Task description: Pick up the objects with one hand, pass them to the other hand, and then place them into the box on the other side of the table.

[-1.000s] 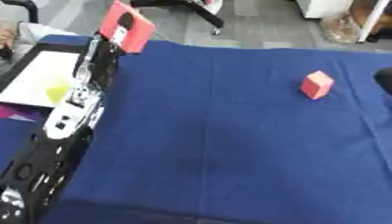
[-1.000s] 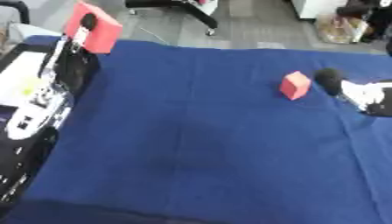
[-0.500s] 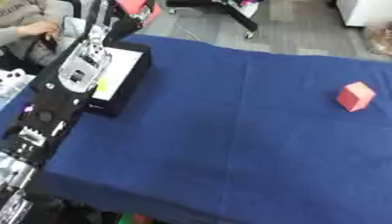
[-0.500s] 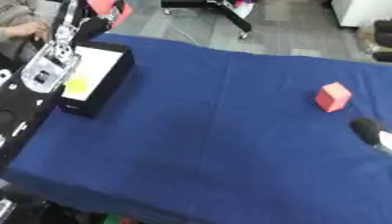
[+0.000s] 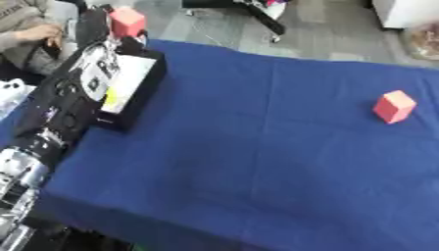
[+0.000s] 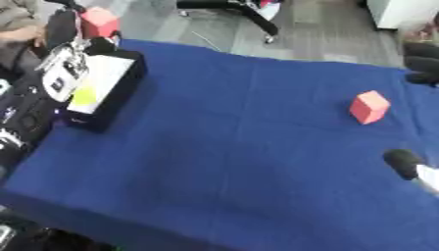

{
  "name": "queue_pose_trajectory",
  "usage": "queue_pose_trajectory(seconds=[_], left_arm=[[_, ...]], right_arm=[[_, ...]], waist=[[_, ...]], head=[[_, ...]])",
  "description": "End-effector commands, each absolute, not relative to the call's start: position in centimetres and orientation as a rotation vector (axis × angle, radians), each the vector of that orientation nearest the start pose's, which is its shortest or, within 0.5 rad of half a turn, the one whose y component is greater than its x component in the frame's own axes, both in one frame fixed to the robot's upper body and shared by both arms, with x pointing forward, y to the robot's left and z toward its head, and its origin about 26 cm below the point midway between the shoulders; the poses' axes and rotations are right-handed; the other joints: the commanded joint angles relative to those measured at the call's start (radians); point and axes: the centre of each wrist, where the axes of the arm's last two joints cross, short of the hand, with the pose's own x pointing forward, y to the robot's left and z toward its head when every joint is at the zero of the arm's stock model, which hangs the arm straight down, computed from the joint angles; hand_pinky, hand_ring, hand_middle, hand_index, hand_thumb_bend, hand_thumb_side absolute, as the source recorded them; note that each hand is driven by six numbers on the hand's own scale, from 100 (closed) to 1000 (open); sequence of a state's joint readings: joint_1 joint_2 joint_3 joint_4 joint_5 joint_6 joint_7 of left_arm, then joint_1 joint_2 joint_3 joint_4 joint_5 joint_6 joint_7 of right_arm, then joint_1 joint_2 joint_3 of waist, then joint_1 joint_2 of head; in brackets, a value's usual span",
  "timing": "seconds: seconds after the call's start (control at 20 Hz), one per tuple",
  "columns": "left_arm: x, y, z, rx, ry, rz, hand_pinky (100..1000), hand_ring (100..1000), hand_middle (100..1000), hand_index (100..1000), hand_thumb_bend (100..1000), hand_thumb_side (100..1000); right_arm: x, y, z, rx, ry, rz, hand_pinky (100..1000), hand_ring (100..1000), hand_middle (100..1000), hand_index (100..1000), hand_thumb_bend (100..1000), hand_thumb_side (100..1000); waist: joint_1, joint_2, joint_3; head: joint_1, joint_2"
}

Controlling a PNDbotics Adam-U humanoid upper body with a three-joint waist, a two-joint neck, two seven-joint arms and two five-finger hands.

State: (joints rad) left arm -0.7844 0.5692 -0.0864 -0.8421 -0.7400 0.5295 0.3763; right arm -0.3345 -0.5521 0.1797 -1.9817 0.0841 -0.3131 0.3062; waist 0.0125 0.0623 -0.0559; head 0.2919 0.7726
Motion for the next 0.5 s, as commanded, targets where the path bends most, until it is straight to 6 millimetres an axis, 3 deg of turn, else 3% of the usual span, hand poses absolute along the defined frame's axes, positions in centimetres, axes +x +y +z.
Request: queue_pose_trajectory(seconds=[0.05, 0.2, 0.25, 0.3, 0.4, 0.5], left_arm=[[45.2, 39.1, 14.4, 1.674, -0.914, -0.426, 798, 536, 401, 662, 124, 100], [44.9, 40.4, 13.0, 1.698, -0.77, -0.45, 801, 572, 456, 716, 192, 100], [44.8, 40.7, 12.6, 1.693, -0.734, -0.461, 822, 650, 600, 853, 281, 206], [44.7, 41.0, 12.3, 1.684, -0.702, -0.475, 837, 704, 689, 922, 375, 361], [44.6, 41.5, 12.1, 1.666, -0.662, -0.498, 875, 788, 821, 995, 706, 726], [44.6, 41.6, 12.6, 1.691, -0.668, -0.485, 896, 824, 873, 1000, 797, 805]], right_arm=[[29.8, -25.0, 21.2, -0.069, -2.336, 1.263, 899, 1000, 984, 933, 445, 491], [29.8, -25.0, 21.1, -0.069, -2.331, 1.266, 899, 1000, 984, 933, 444, 492], [29.8, -25.0, 21.1, -0.069, -2.329, 1.266, 899, 1000, 984, 933, 444, 493], [29.8, -25.0, 21.1, -0.069, -2.329, 1.266, 899, 1000, 984, 933, 443, 493], [29.8, -25.0, 21.1, -0.07, -2.327, 1.266, 899, 1000, 983, 934, 444, 493], [29.8, -25.1, 21.1, -0.07, -2.325, 1.265, 899, 1000, 983, 934, 444, 493]], waist=[[0.001, -0.013, -0.002], [0.003, -0.013, -0.004], [0.004, -0.014, -0.004], [0.005, -0.014, -0.004], [0.005, -0.016, -0.004], [0.005, -0.018, -0.003]], head=[[-0.014, -0.003], [-0.028, -0.003], [-0.03, -0.003], [-0.032, -0.003], [-0.035, -0.003], [-0.038, -0.003]])
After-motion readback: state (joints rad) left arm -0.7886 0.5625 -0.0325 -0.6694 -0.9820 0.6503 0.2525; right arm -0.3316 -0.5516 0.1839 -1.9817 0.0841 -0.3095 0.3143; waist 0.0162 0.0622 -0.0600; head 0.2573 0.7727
